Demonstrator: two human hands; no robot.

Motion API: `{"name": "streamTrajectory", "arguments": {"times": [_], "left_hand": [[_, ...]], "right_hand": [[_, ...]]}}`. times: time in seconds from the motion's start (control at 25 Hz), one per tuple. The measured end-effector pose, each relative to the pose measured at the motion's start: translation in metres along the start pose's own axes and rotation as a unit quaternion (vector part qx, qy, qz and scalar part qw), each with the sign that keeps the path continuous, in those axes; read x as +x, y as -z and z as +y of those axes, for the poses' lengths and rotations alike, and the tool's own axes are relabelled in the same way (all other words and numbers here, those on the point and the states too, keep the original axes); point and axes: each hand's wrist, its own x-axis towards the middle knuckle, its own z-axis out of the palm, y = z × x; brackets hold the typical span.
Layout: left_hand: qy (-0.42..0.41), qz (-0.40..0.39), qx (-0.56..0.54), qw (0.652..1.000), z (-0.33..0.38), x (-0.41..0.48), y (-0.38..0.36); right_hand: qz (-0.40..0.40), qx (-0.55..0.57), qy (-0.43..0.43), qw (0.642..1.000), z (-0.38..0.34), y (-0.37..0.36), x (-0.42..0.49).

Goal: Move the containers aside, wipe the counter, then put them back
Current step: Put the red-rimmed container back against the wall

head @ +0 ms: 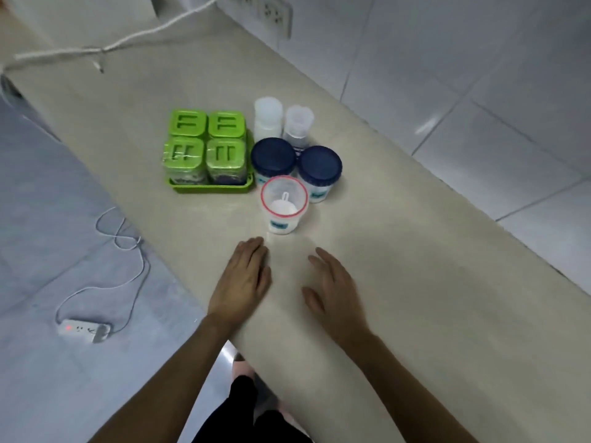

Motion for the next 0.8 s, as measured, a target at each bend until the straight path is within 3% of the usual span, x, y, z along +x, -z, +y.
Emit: {"name": "streamTrajectory", "arguments": {"times": [0.2,0.32,0.6,0.8], "left_hand": [[0.027,0.023,-0.027,0.999,-0.003,0.001,-0.003],[0.014,-0.003,-0.013,1.000,-0.006,0.000,-0.009],[0.000,-0.015,0.004,1.000,-0.010,-0.003,-0.008],[-0.113,-0.034,-0.078,0.990,0.027,-0.007,-0.013]], "right_hand": [[0.092,0.156,-0.130,0.975,-0.044,-0.013,0.084],[0.140,0.196,-0.134,0.961,-0.054,-0.028,0.103],[0.168,0.217,-0.154,0.949,-0.056,-0.034,0.109],[0.260,0.305,-0.258,0.879,-0.009,0.010,0.041]]}}
